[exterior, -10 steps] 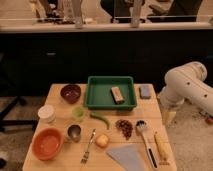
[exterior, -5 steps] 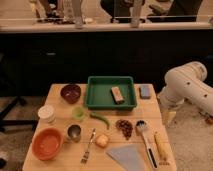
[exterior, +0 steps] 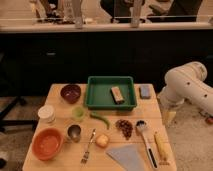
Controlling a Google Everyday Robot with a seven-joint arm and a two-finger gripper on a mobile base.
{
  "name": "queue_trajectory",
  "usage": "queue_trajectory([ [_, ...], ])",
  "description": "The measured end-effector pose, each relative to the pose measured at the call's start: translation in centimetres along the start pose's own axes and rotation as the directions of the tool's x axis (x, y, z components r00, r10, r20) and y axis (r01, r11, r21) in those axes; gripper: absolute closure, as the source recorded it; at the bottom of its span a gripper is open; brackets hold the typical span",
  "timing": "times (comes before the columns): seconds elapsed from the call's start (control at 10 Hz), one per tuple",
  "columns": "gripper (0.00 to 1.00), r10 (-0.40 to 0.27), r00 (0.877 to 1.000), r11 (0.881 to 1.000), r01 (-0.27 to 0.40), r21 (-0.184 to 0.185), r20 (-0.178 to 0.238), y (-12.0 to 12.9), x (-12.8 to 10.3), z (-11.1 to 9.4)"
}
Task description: Place eraser in table surface
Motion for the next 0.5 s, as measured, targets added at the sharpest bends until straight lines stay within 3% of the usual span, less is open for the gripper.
queue_trajectory([
  [0.3,0.2,0.003,1.0,1.0,-0.003,0.0,0.0,-0.02,0.05,-0.02],
  [0.5,0.2,0.064,0.998,0.998,-0.064,-0.001,-0.013,-0.27,0.68,-0.09],
])
